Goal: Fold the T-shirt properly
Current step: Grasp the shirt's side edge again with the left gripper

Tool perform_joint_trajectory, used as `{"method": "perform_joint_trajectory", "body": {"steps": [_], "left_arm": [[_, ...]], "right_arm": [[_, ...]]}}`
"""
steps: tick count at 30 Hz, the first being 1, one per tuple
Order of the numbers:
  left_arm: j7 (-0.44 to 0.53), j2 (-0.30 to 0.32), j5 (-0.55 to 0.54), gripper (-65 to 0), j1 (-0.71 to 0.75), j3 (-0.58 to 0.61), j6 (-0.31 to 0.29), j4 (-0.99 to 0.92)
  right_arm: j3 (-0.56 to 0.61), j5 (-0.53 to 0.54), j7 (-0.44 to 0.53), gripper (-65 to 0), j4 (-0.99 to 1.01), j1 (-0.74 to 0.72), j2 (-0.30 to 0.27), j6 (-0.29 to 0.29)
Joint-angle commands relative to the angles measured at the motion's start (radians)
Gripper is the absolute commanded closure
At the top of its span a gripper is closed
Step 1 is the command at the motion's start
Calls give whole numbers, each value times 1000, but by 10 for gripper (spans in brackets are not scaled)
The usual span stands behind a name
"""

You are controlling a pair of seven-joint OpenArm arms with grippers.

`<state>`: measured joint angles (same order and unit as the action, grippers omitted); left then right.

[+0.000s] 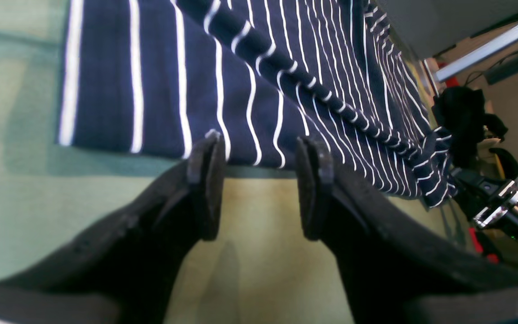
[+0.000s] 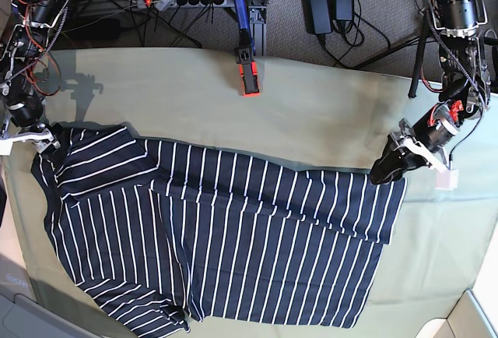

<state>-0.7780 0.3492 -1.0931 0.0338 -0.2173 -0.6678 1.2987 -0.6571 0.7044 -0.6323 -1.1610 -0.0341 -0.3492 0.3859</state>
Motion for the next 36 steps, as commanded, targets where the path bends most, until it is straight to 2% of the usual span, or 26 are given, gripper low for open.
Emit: {"method": "perform_joint_trajectory", "body": {"steps": [1,8,9,13,15,17,21,23,32,36], "left_arm": [[17,16,-21,-290,-14,-6,-30,19],[18,16,-21,-290,-14,-6,-30,19],[18,16,-21,-290,-14,-6,-30,19],[18,16,-21,-290,-14,-6,-30,19],[18,16,-21,-290,-14,-6,-30,19],[18,16,-21,-290,-14,-6,-30,19],[18,16,-21,-290,-14,-6,-30,19],[18,16,-21,-290,-14,-6,-30,19],[25,17,-31,-290,-18,-6,-30,19],[103,17,58,-290,-18,-13,-30,19]], "right_arm": [[-2,11,-18,-409,-6,-10,-13,56],[-2,19,-16,-400,-7,-10,-14,56],[-2,19,-15,-372,-7,-10,-14,56],[-2,41,-16,-178,-7,-10,-14,56],[-2,63,-16,-108,-8,-10,-14,57],[-2,63,-16,-85,-12,-10,-14,57],[-2,63,-16,-78,-27,-10,-14,57],[-2,63,-16,-10,-38,-10,-14,57],[-2,46,-23,0,-42,-9,-14,60],[-2,47,-23,0,-42,-9,-14,60]]}}
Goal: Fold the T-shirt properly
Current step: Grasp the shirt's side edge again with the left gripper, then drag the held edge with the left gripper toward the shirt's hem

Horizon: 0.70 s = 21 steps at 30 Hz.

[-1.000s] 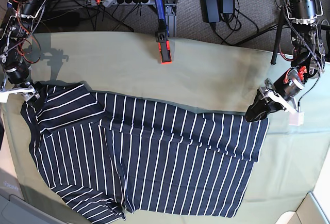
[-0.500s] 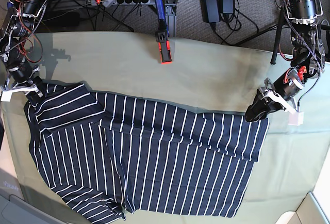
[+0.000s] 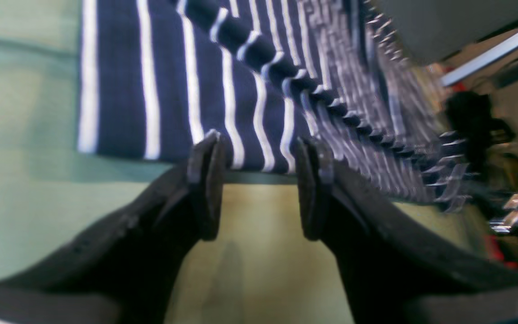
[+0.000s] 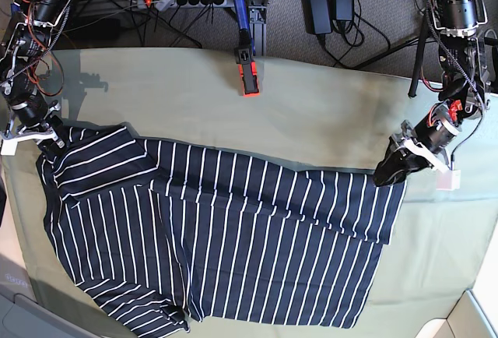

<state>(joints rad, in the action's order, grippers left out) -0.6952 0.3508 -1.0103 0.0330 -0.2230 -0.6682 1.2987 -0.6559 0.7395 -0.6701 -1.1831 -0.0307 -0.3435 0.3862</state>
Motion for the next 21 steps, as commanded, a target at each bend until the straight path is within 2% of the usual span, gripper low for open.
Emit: {"method": "perform_joint_trajectory", "body": {"steps": [1,4,7,12,14,18,21], "left_arm": [[40,15,-8,-290,-17,-16,-30,19],[56,15,8,-290,-24,-52,-30,19],[61,15,69,-291,-36,-86,-28,18],[98,14,150,-384,-36,-66,24,14],[143,13,183,-409,-36,-56,50,-2],[202,10,227,-419,-56,-56,108,-79],[202,8,226,-419,-100,-56,108,-155]], "right_arm": [[-3,11,15,0,-19,-13,-20,60],[-3,12,15,0,-19,-13,-20,59],[-3,12,15,0,-19,-12,-20,60],[-3,13,15,0,-19,-13,-19,60],[-3,13,15,0,-19,-13,-19,60],[-3,13,14,0,-19,-12,-19,60],[-3,13,14,0,-19,-11,-19,60]]}}
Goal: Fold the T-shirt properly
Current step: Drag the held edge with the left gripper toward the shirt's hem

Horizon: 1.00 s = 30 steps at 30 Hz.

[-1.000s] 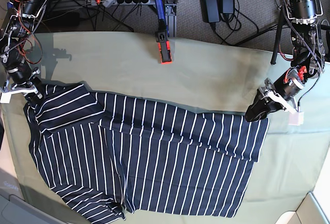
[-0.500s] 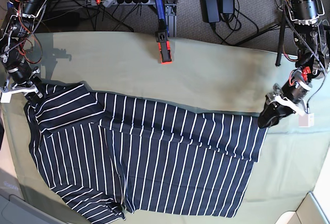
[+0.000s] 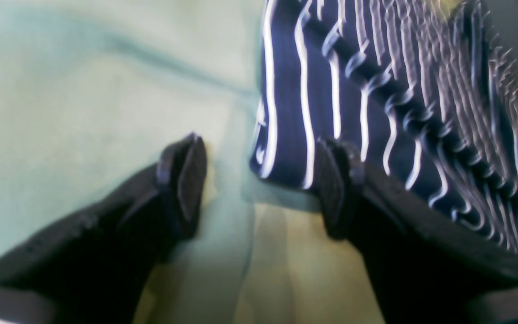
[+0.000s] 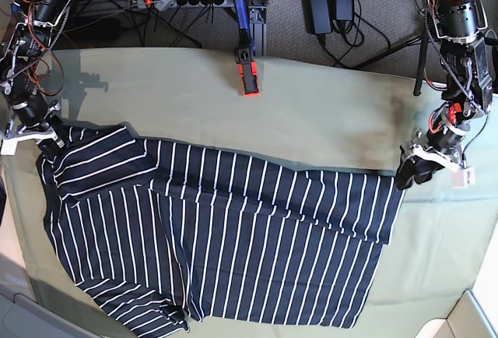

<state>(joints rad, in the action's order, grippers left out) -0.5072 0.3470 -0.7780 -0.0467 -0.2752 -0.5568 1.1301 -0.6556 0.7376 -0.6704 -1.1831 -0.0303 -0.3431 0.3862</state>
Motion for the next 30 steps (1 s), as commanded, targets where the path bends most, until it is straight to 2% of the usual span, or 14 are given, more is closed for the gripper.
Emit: {"method": "perform_joint_trajectory", "body": {"steps": [1,12,18,26,30], "left_arm": [[13,10,-6,-419,-34,-3,-3,-9],[-71,-46,-40,-419,-77,-3,-4,-54],[-74,-87,-40,-419,-78,-3,-9,-53],[-76,-89,-40,-416,-77,-3,-8,-14],[-131,-89,-43,-416,-77,-3,-8,59]], "right_arm": [[-3,14,15,0,-19,-11,-20,60],[-3,14,14,0,-19,-10,-20,60],[-3,14,14,0,-19,-10,-20,60],[-3,14,15,0,-19,-11,-20,60],[-3,14,15,0,-19,-11,-20,60]]}}
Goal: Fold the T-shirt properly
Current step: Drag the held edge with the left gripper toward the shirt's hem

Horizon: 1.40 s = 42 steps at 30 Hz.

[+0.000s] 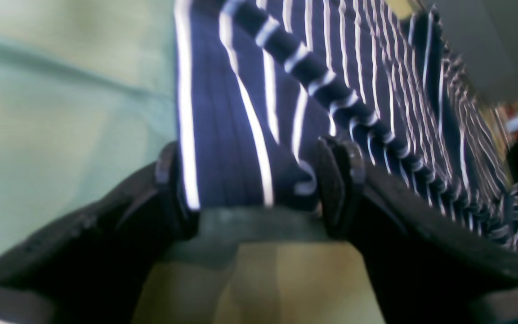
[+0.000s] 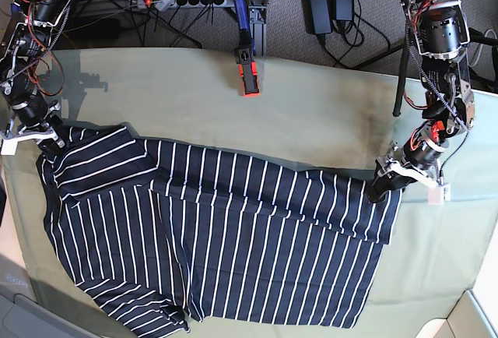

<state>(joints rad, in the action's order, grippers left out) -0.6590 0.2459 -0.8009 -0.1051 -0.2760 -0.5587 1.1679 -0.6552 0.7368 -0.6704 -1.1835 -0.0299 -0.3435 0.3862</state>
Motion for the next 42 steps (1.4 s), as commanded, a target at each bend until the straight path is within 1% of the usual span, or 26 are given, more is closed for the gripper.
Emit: {"method": "perform_joint_trajectory", "body": {"steps": [1,8,13,16,23,24,26,27,30,31,33,36,37,39,42], "left_arm": [[11,12,-26,-416,-16,-3,-6,37],[13,12,-34,-416,-11,-3,-6,64],[50,12,-32,-416,-11,-3,-5,63],[56,12,-32,-416,-14,-3,25,63],[60,12,-16,-411,-14,13,26,61],[61,12,-16,-373,-14,16,26,61],[72,8,-3,-249,-17,16,26,61],[89,6,14,-218,-18,16,25,61],[102,0,36,-209,-34,16,25,61],[101,0,38,-198,-42,16,25,61],[101,-2,48,-136,-55,16,25,61],[101,-3,67,-17,-64,16,24,61],[101,-2,74,0,-64,16,24,61],[93,-2,85,0,-63,16,21,61],[91,-2,84,0,-60,16,-13,61]], "right_arm": [[-4,15,15,0,-19,-11,-20,60],[-4,15,15,0,-19,-11,-20,60],[-4,15,15,0,-19,-11,-20,60],[-4,15,15,0,-19,-11,-20,60],[-4,15,14,0,-19,-11,-19,60],[-4,15,14,0,-19,-11,-19,60],[-4,15,14,0,-19,-11,-19,60],[-4,16,14,0,-19,-11,-19,60],[-4,16,15,0,-19,-11,-19,60],[-4,16,14,0,-19,-11,-19,60],[-4,16,14,0,-19,-11,-20,60],[-4,16,16,0,-19,-11,-19,59],[-4,21,16,0,-19,-11,-20,59],[-4,31,15,0,-19,-11,-20,60],[-4,31,11,0,-19,-11,-20,60]]}}
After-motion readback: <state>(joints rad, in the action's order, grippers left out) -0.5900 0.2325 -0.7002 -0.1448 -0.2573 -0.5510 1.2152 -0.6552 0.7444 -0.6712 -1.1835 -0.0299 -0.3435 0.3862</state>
